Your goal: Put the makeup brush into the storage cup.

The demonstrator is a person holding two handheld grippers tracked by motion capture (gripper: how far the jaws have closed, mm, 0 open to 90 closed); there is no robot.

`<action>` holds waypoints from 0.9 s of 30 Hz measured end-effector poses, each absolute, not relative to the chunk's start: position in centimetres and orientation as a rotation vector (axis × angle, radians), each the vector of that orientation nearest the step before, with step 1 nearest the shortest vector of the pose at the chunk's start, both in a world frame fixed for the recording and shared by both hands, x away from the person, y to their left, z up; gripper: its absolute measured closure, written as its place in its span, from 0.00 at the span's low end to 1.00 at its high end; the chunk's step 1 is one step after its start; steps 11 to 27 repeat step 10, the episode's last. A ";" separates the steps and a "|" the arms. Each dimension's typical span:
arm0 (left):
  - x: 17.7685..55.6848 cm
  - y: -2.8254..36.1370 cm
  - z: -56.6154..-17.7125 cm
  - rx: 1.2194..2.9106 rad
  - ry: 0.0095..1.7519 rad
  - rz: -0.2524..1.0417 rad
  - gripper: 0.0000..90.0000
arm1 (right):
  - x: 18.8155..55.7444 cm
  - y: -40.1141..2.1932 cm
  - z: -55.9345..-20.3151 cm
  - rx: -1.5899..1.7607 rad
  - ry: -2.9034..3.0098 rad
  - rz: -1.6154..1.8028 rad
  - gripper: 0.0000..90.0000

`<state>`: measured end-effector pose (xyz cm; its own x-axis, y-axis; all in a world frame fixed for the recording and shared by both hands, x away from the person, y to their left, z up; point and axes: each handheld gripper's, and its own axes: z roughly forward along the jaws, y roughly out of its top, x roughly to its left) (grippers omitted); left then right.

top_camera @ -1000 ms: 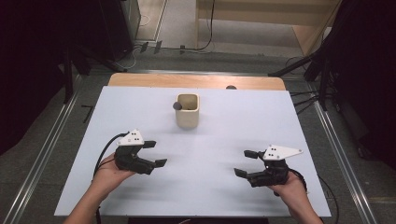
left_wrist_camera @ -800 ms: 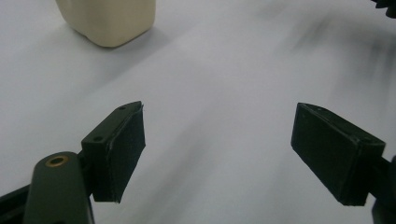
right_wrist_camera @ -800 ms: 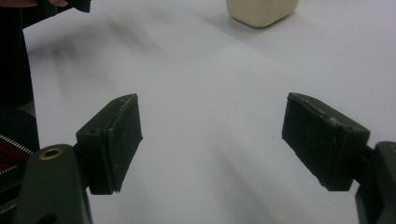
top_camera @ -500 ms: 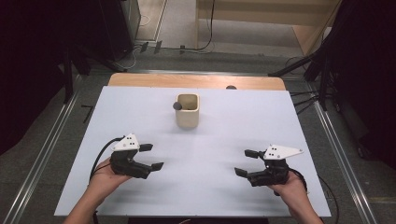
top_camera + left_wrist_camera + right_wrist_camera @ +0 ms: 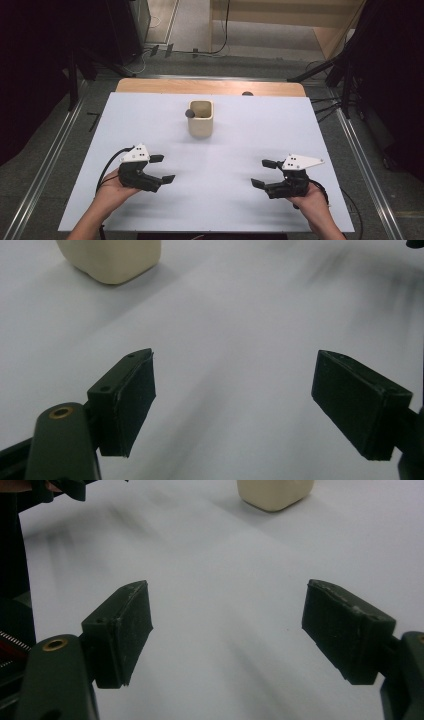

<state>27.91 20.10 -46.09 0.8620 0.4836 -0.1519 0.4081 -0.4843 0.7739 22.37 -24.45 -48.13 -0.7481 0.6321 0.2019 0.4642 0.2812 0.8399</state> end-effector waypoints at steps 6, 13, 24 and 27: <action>27.9 20.1 -46.1 2.150 0.646 0.104 0.20 | 22.4 -24.4 -48.1 1.025 2.376 1.461 0.23; 28.0 20.1 -46.1 2.148 0.656 0.102 0.20 | 22.4 -24.4 -48.1 1.027 2.375 1.462 0.23; 28.0 20.1 -46.1 2.148 0.656 0.102 0.20 | 22.4 -24.4 -48.1 1.027 2.375 1.462 0.23; 28.0 20.1 -46.1 2.148 0.656 0.102 0.20 | 22.4 -24.4 -48.1 1.027 2.375 1.462 0.23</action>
